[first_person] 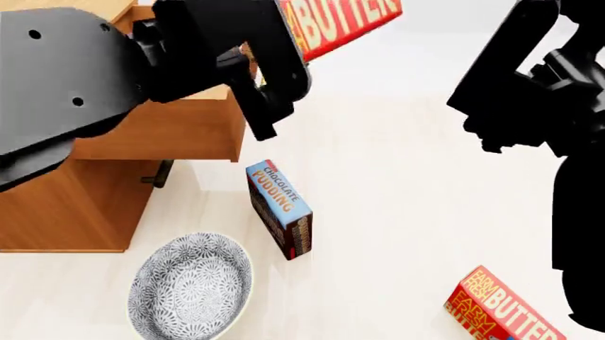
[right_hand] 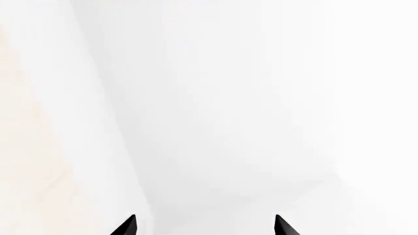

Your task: Put the butter at the front in the top drawer of the cabinet and close it.

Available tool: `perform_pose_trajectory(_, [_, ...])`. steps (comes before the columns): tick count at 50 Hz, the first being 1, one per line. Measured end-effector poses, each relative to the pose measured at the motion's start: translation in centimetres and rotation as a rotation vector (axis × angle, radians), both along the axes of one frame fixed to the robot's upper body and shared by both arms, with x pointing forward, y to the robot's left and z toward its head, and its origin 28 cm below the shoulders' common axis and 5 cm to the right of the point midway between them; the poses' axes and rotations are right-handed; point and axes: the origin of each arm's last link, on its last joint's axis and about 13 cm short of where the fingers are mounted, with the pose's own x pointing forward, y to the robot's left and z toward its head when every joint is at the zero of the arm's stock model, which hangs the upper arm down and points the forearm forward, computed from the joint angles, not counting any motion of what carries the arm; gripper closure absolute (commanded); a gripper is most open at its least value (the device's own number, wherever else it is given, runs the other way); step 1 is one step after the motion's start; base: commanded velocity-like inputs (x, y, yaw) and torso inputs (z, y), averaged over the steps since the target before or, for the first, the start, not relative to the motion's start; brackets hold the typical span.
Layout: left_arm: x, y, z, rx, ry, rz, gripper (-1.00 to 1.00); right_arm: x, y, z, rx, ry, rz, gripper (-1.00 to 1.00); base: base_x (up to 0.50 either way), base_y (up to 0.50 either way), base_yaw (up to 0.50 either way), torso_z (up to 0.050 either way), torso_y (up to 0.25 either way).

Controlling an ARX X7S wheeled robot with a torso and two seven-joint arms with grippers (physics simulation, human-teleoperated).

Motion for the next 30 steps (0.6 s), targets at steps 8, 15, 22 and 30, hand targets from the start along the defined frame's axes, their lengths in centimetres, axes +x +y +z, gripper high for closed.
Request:
perform_pose_trajectory(8, [-0.2,0.2,2.4,-0.153,0.065,0.165,1.0,0.0,0.9,0.0,0.152,0.03,0.023,-1.0,0.0,0.0,0.0,0.001,0.001])
perform_pose_trajectory(15, [0.5,0.4,4.0,-0.231,0.127,0.3,1.0,-0.1,1.4,0.0,0.237,0.027,0.045,-1.0,0.0,0.0,0.0,0.0,0.001])
perform_pose_trajectory(22, [1.7,0.7,5.3,-0.344,0.231,0.412,1.0,-0.1,1.6,0.0,0.294,0.013,0.065,-1.0,0.0,0.0,0.0,0.0,0.001])
perform_pose_trajectory(30, [3.8,1.2,6.2,-0.445,0.369,0.515,1.0,-0.2,1.6,0.0,0.341,-0.008,0.084,-1.0,0.0,0.0,0.0,0.0,0.001])
